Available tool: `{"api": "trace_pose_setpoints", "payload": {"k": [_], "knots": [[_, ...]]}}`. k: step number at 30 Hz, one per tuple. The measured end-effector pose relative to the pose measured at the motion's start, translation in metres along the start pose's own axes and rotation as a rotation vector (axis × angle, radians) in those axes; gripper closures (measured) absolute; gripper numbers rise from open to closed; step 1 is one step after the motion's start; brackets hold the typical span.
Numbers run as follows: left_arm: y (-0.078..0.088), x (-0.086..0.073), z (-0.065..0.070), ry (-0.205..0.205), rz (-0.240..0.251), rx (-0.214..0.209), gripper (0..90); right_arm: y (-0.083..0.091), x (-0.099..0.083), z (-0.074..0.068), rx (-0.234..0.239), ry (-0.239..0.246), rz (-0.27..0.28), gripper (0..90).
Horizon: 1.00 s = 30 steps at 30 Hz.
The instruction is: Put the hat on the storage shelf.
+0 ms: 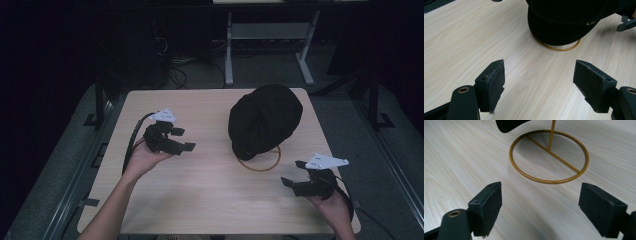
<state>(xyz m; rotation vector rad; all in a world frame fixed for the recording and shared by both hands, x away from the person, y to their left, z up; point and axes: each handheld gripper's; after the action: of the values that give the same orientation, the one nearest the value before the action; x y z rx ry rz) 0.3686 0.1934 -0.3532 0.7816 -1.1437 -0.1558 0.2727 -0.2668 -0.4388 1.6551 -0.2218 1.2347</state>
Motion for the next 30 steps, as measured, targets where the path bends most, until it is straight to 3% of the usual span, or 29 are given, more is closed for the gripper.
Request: {"api": "trace_pose_setpoints", "payload": {"k": [18,30], "knots": [[0.014,-0.039,0.005,0.016,0.042,0.061,24.7,-0.001,0.001,-0.002,0.001,0.007,-0.003,17.8],[0.028,-0.074,0.008,0.041,0.055,0.109,23.9,-0.008,0.002,-0.004,-0.023,-0.023,-0.006,16.4]]}}
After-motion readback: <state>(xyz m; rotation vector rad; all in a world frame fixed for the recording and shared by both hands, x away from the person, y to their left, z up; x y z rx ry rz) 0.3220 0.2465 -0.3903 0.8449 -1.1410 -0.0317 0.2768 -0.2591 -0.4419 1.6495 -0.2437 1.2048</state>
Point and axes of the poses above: each handheld gripper's, and its own axes: y roughly backward along the jaws, x roughly out of its top, z roughly to its right, and after that the axes turned 6 degrees about -x, right-handed
